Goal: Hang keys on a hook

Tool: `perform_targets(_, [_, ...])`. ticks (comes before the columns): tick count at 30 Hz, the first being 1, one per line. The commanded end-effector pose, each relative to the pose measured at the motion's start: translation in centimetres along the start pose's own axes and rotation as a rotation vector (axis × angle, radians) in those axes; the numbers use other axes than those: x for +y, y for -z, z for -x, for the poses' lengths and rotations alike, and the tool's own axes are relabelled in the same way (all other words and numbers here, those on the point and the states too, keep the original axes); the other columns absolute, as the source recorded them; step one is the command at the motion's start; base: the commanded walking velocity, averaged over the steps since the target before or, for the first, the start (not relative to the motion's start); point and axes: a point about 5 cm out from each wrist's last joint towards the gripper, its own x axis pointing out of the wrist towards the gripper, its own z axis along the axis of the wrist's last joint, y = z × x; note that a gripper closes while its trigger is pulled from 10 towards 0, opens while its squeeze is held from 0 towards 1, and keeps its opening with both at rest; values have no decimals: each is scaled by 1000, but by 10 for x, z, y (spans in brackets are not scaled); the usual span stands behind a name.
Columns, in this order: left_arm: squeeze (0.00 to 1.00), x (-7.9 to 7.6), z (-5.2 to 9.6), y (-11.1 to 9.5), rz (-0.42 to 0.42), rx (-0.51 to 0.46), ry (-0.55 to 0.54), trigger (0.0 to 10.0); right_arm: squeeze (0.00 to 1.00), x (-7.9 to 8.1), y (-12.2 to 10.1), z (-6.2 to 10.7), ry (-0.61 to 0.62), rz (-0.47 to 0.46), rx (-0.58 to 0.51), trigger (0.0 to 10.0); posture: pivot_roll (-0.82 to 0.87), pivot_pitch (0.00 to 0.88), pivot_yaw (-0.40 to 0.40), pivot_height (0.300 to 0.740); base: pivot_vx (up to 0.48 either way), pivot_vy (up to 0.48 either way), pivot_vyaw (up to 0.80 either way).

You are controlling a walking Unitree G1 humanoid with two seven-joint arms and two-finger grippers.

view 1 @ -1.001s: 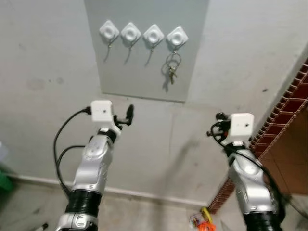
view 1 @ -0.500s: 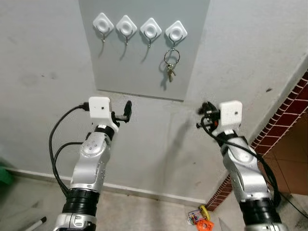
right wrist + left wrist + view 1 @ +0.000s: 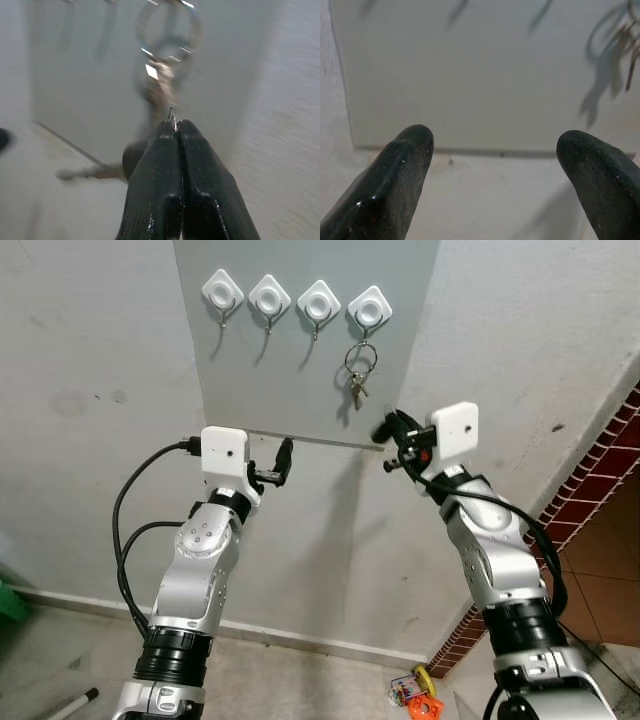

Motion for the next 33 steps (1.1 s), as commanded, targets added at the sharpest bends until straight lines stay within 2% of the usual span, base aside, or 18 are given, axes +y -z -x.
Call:
perform_targets(1, [0,-5,-4,-13,-8,-38,22,10000,0,3,-8,-7,-46,-17,-31,10000,102,0,-29,740,0,0,0])
perform_targets(4, [0,-7,-6,-19,-4,-54,31,10000,0,11,-20,-17,-108,-47,-72,10000,102,0,-29,740,0,0,0])
perform_targets(16, [0,-12,-10,-33,-1,-91,59,10000,0,16,-47,-39,-157,-103,-166,10000,110,0,-35,740,0,0,0])
perform_targets(33, [0,-15,-10,-38,2,-99,74,10000,0,17,-61,-59,-172,-163,-206,10000,119,0,-38,740,0,0,0])
